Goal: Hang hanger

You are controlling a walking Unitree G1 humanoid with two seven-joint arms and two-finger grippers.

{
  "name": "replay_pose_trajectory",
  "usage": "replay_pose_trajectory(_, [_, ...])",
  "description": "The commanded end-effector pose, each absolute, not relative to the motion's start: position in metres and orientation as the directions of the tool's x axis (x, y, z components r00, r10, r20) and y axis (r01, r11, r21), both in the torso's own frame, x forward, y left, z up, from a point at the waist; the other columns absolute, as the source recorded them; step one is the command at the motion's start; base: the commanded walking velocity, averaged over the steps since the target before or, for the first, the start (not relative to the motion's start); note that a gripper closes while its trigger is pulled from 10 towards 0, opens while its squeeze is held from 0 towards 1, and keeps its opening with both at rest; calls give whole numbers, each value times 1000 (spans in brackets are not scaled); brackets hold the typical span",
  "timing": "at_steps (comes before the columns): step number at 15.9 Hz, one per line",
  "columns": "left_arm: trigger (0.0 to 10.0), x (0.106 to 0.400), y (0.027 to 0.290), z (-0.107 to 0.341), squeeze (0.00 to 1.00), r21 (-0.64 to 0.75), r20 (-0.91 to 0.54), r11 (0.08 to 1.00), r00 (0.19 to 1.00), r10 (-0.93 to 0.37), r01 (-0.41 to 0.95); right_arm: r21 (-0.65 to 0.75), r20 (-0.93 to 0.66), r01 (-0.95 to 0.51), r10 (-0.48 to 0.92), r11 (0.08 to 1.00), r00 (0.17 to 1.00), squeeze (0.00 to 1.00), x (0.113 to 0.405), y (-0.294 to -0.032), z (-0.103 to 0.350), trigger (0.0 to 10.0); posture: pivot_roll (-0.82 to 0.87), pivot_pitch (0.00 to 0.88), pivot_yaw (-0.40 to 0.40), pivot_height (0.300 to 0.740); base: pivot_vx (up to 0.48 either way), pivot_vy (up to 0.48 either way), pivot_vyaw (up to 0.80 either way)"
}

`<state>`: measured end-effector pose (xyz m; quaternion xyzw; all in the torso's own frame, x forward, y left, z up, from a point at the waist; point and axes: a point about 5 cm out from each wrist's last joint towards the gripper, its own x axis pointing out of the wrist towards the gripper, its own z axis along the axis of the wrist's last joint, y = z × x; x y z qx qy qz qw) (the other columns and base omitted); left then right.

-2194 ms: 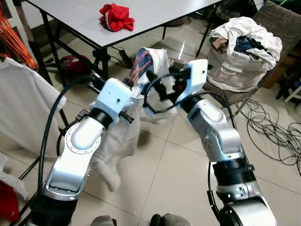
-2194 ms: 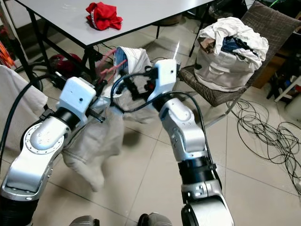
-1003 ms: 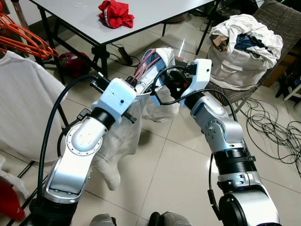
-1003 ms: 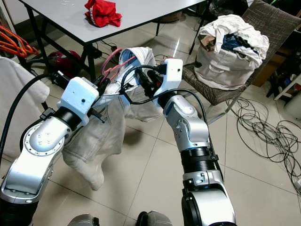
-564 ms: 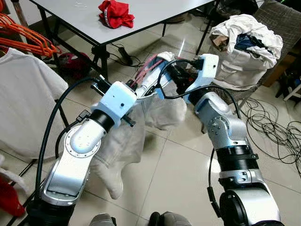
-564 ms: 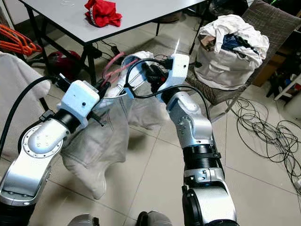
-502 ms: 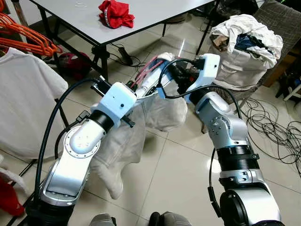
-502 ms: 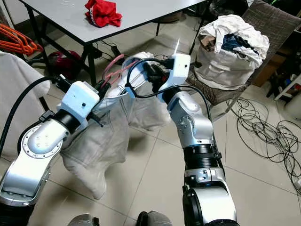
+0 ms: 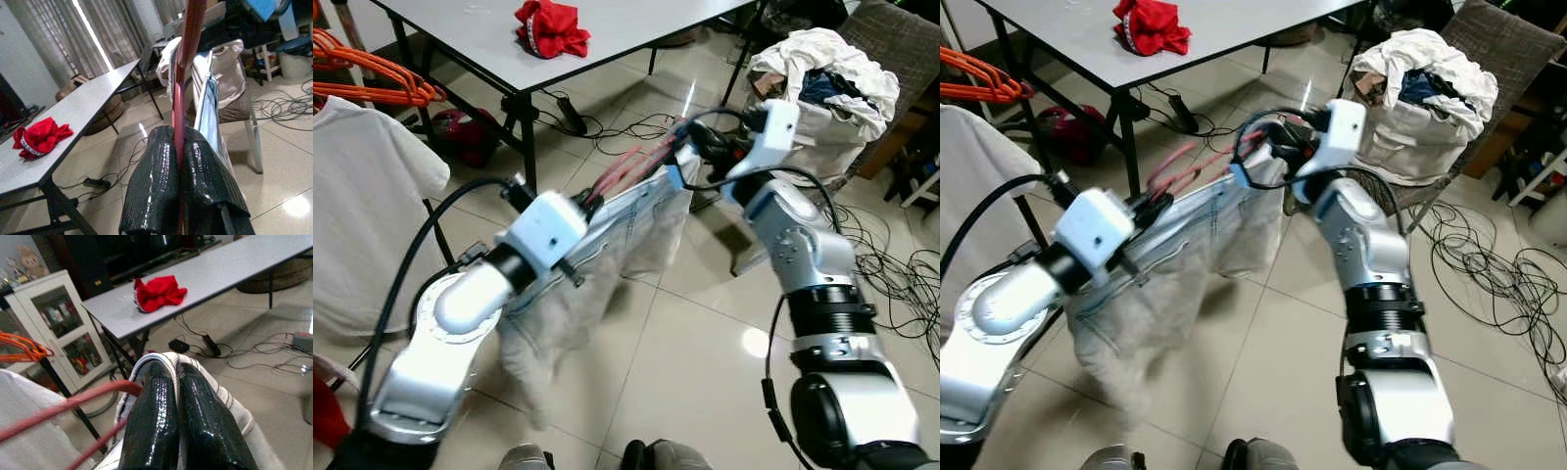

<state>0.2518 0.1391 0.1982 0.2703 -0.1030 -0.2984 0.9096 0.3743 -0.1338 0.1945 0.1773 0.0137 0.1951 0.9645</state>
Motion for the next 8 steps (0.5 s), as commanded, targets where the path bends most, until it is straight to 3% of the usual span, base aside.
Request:
replay_pose_trajectory(1, [10000,246,150,205,0,582,33,661,798,-602,474,323,126,-277,249,905,960,0,379,-174,219,0,12,56,-163,740,0,0,0])
replay_pose_trajectory(5, [10000,238,159,208,0,558,55,669,782,-620,491,296,125,-265,238,918,963,0,380,-190,224,0,14,58,-172,740,0,0,0])
replay_pose_trajectory(8, [10000,245,167,219,0,474,185,787,829,-527,394,313,128,-269,240,911,962,0,379,-190,223,0,19,56,-172,740,0,0,0])
